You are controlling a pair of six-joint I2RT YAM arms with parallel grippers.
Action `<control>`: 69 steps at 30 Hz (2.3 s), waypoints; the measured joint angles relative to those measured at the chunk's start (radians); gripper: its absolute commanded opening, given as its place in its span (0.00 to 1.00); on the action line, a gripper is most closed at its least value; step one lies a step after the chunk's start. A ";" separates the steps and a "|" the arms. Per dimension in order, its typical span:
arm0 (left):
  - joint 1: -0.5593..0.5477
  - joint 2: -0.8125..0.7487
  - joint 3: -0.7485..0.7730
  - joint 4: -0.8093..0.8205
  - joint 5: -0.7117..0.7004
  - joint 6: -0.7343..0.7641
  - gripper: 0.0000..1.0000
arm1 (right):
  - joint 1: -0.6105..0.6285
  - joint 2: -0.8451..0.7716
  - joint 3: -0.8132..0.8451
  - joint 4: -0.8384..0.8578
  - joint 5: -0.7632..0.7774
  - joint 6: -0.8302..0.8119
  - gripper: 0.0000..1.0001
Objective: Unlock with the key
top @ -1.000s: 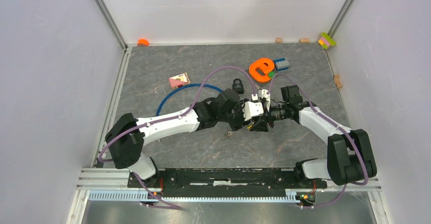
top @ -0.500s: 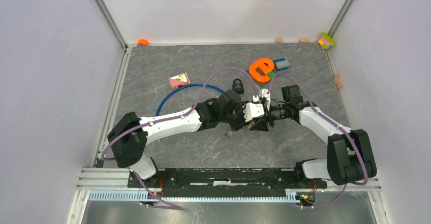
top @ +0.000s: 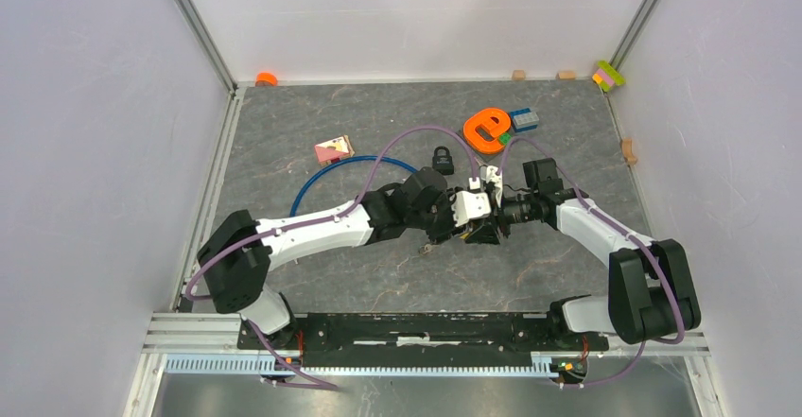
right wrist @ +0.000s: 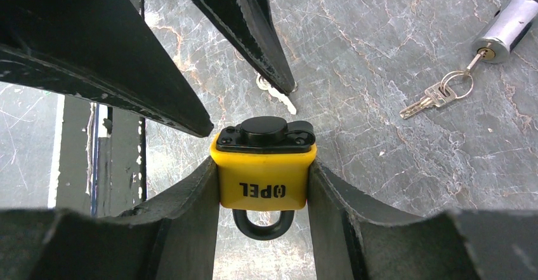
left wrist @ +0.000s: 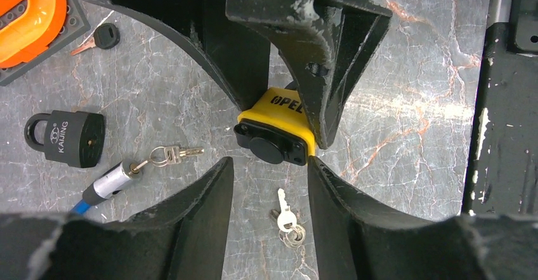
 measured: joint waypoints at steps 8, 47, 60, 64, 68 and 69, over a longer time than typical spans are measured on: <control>0.000 -0.008 -0.006 0.007 -0.001 0.000 0.50 | 0.000 0.002 0.000 0.000 0.008 -0.003 0.00; 0.000 0.027 -0.021 0.067 -0.029 -0.040 0.32 | -0.002 0.016 0.000 0.014 0.018 0.024 0.00; -0.042 0.059 -0.059 0.162 -0.152 -0.087 0.15 | -0.014 0.050 0.000 0.046 0.059 0.068 0.00; -0.061 0.066 -0.064 0.182 -0.216 -0.093 0.11 | -0.016 0.050 0.000 0.057 0.071 0.069 0.00; -0.073 0.069 -0.065 0.198 -0.278 -0.096 0.09 | -0.019 0.050 0.000 0.073 0.074 0.070 0.00; -0.077 0.070 -0.066 0.203 -0.292 -0.097 0.09 | -0.019 0.050 0.000 0.079 0.074 0.071 0.00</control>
